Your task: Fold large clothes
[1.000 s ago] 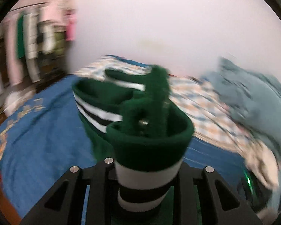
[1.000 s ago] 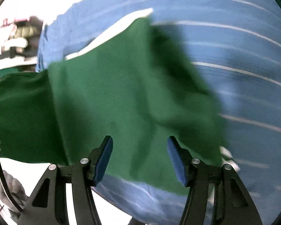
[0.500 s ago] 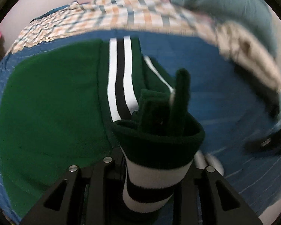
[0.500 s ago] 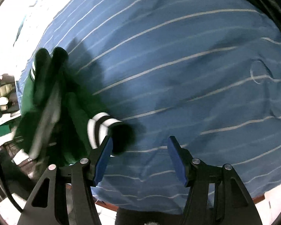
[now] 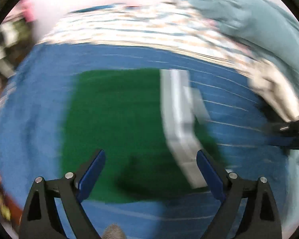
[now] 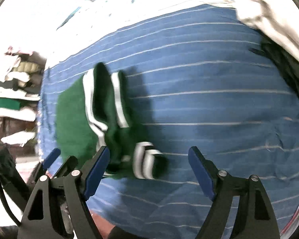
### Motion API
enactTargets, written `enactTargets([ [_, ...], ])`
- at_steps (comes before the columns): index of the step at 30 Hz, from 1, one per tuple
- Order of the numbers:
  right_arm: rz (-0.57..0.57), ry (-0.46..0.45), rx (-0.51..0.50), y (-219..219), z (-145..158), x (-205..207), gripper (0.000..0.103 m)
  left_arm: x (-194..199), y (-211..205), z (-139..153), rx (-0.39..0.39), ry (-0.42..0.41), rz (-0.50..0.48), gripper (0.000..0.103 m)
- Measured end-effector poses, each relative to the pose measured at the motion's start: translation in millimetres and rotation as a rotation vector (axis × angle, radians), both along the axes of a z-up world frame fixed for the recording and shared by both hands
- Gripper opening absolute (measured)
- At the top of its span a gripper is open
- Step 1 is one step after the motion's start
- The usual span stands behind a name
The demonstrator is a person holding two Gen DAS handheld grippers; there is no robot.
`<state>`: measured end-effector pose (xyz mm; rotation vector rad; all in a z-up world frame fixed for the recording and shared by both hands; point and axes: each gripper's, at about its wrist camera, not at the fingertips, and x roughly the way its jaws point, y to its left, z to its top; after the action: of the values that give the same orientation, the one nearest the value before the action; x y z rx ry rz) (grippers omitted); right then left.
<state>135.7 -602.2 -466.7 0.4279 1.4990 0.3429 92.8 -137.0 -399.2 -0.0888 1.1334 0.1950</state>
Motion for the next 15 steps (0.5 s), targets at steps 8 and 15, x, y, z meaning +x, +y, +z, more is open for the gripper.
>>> enactTargets([
  [8,0.134,0.114,0.204,93,-28,33,0.042,-79,149,-85,0.345,0.244,0.434,0.093],
  [15,0.17,0.382,0.091,128,-105,8,0.042,-93,179,-165,0.224,0.312,0.5,0.094],
])
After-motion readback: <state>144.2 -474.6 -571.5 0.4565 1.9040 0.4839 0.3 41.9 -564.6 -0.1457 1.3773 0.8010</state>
